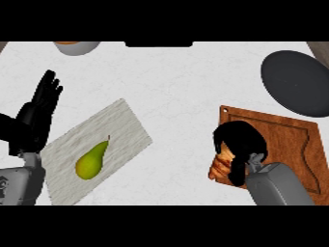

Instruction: Pick the croissant from the cutting board and place it in the pan

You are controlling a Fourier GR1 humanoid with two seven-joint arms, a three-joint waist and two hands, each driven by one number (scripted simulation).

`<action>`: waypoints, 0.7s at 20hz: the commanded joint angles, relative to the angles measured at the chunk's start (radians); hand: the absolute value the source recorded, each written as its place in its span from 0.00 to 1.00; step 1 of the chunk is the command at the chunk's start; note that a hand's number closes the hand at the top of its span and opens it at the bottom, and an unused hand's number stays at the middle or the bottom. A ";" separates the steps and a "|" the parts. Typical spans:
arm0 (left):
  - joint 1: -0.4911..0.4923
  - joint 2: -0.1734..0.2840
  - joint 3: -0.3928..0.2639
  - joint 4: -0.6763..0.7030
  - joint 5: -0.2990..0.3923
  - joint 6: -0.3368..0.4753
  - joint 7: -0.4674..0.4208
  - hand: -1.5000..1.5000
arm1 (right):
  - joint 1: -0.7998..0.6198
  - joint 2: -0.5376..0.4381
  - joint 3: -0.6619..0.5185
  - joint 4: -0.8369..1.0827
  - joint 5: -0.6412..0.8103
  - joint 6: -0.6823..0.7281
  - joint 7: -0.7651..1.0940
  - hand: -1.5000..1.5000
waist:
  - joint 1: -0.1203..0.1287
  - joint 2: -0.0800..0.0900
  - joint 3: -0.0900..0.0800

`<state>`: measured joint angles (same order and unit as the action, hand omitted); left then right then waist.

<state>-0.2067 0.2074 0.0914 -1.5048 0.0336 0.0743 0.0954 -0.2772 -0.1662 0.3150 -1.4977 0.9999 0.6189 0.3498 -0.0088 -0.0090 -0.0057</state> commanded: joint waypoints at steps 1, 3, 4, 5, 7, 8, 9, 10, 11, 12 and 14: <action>-0.021 -0.007 -0.006 0.020 -0.010 0.006 0.005 0.50 | 0.015 0.125 0.020 -0.098 0.044 -0.169 0.074 1.00 | -0.002 0.006 0.006; 0.013 0.000 -0.008 -0.027 -0.008 0.005 0.030 0.50 | 0.006 0.101 0.008 -0.187 0.090 -0.269 0.073 1.00 | 0.000 -0.001 0.007; -0.014 -0.006 -0.001 0.030 -0.019 0.014 -0.008 0.50 | 0.023 0.085 0.007 -0.205 0.107 -0.327 0.047 1.00 | -0.012 0.005 0.006; 0.032 -0.011 -0.013 0.001 -0.024 0.013 -0.005 0.50 | 0.034 0.055 -0.006 -0.287 0.102 -0.314 0.041 1.00 | -0.011 0.000 0.006; 0.011 -0.017 -0.018 0.024 -0.043 0.026 -0.016 0.50 | 0.023 0.082 -0.027 -0.409 0.076 -0.268 0.092 1.00 | -0.017 0.001 0.005; -0.023 -0.012 -0.014 0.031 -0.026 0.010 -0.004 0.50 | -0.008 0.111 -0.064 -0.347 0.076 -0.344 0.080 1.00 | -0.004 0.007 0.006; 0.018 -0.015 -0.011 0.007 -0.019 0.008 -0.003 0.50 | 0.024 0.086 -0.062 -0.455 0.070 -0.288 0.103 1.00 | -0.005 0.003 0.006; 0.040 0.010 -0.002 -0.032 0.006 -0.030 -0.002 0.50 | -0.001 0.082 -0.107 -0.476 0.057 -0.275 0.121 1.00 | 0.002 0.003 0.006; -0.019 0.007 0.007 0.030 -0.020 -0.001 -0.016 0.50 | 0.011 0.068 -0.152 -0.468 0.030 -0.307 0.083 1.00 | -0.003 0.007 0.006; 0.009 -0.022 -0.009 0.045 -0.032 0.010 -0.063 0.50 | -0.056 0.082 -0.169 -0.487 0.044 -0.269 0.143 1.00 | 0.000 0.007 0.005; -0.025 0.007 0.015 0.033 -0.008 -0.013 -0.025 0.50 | -0.038 0.062 -0.239 -0.437 0.027 -0.349 0.088 1.00 | 0.004 0.009 0.006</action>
<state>-0.2018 0.2030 0.0909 -1.4907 0.0181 0.0725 0.0752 -0.2932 -0.0923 0.1760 -1.9140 1.0520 0.3198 0.4486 -0.0084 -0.0032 -0.0004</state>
